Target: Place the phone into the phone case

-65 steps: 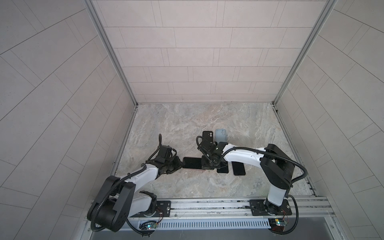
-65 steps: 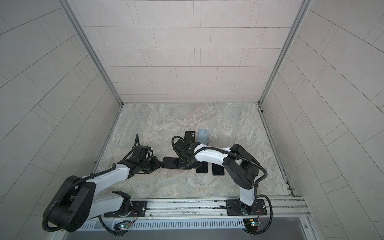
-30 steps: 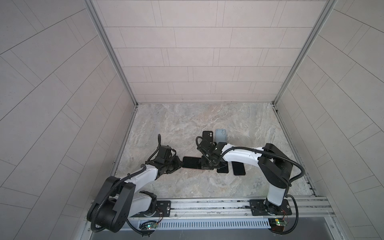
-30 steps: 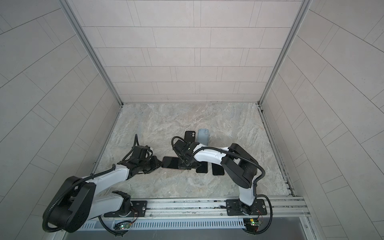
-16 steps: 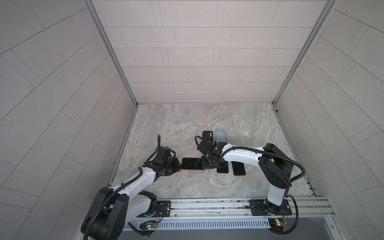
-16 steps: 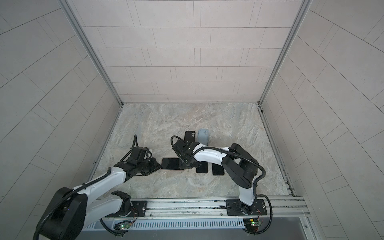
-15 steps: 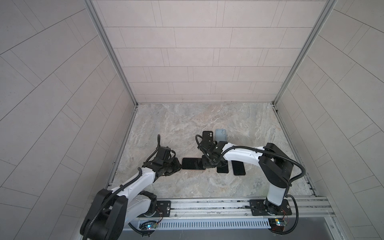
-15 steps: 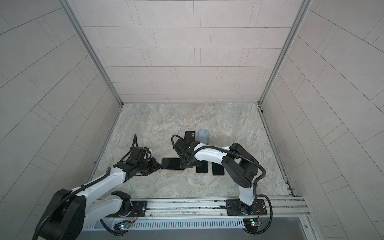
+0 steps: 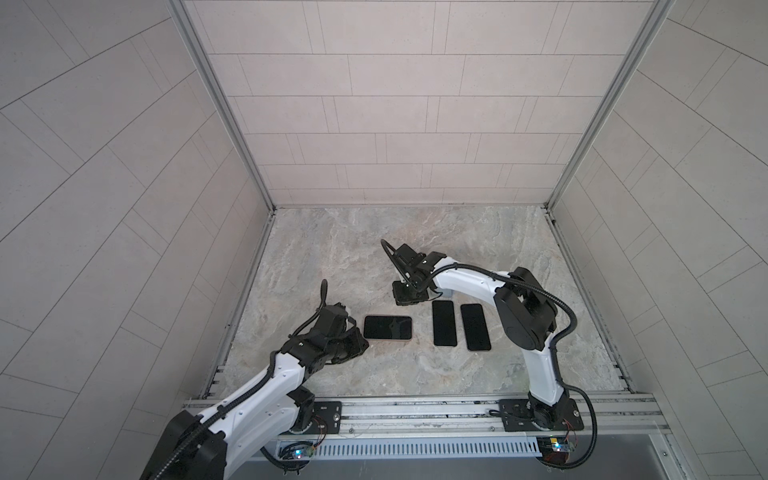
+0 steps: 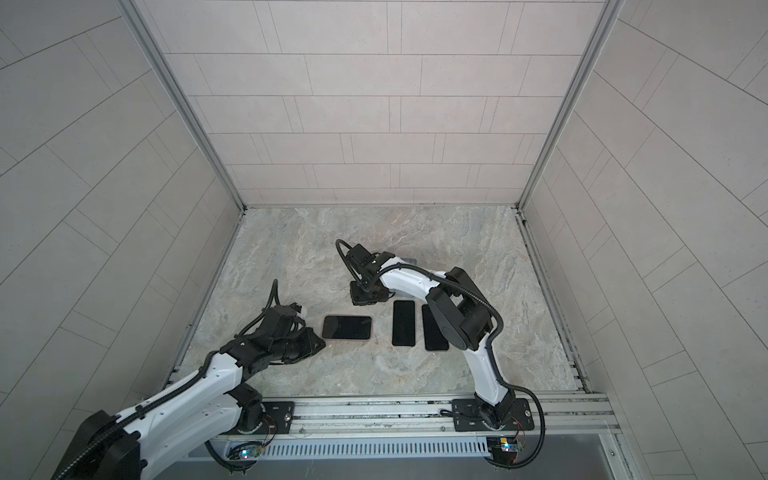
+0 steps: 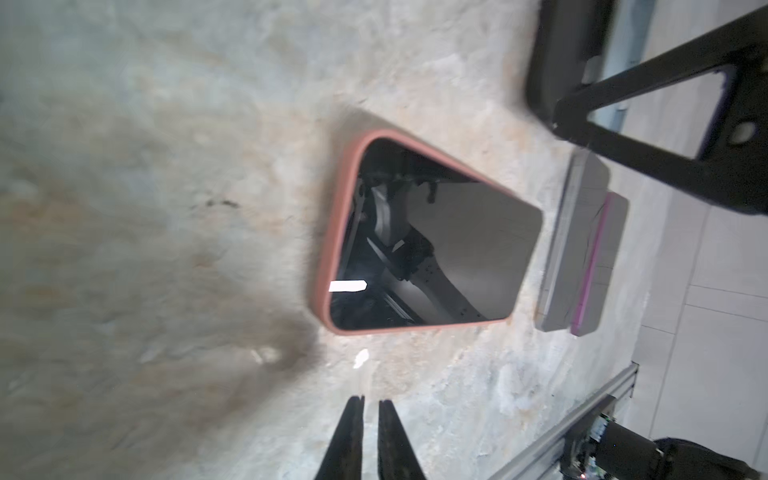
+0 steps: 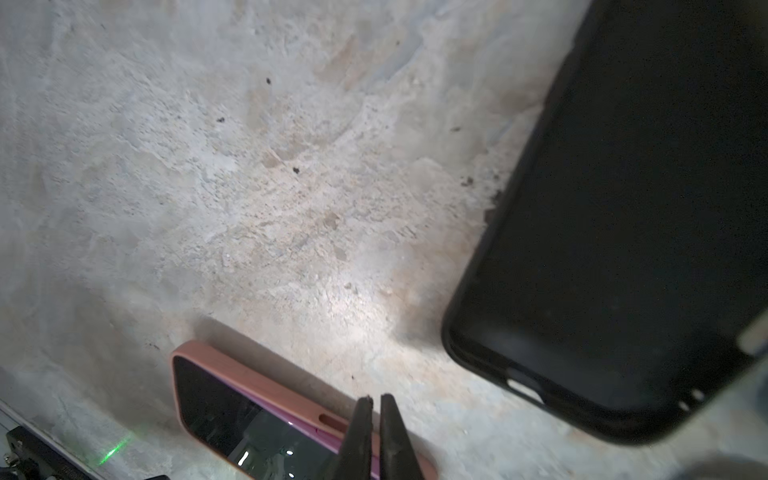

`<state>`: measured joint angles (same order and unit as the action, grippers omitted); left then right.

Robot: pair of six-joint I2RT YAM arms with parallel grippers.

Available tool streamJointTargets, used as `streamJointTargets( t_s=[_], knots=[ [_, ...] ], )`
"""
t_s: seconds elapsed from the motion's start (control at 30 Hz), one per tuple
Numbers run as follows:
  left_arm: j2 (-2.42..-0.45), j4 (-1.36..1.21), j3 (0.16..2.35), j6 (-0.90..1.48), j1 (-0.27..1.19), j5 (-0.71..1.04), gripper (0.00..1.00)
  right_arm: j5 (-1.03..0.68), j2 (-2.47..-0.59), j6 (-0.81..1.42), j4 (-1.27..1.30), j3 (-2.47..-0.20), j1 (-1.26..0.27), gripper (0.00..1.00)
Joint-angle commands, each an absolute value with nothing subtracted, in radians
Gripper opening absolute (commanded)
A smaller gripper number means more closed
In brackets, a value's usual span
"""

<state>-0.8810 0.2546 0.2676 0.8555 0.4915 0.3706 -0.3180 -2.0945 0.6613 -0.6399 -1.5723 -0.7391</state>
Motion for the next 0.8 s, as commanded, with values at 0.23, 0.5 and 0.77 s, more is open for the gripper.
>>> streamJointTargets(
  t_s=[0.23,0.5,0.77],
  knots=[
    [-0.973,0.176,0.216,0.896,0.506,0.325,0.15,-0.402,-2.074,0.658,-0.627,-1.461,-0.75,0.1],
    [-1.153,0.047,0.267,0.895,0.508,0.341,0.15,-0.405,-1.905,0.727,-0.521,-1.215,-0.798,0.11],
    [-1.156,0.093,0.348,0.865,0.507,0.334,0.14,-0.269,-1.744,0.725,-0.596,-1.123,-0.802,0.19]
  ],
)
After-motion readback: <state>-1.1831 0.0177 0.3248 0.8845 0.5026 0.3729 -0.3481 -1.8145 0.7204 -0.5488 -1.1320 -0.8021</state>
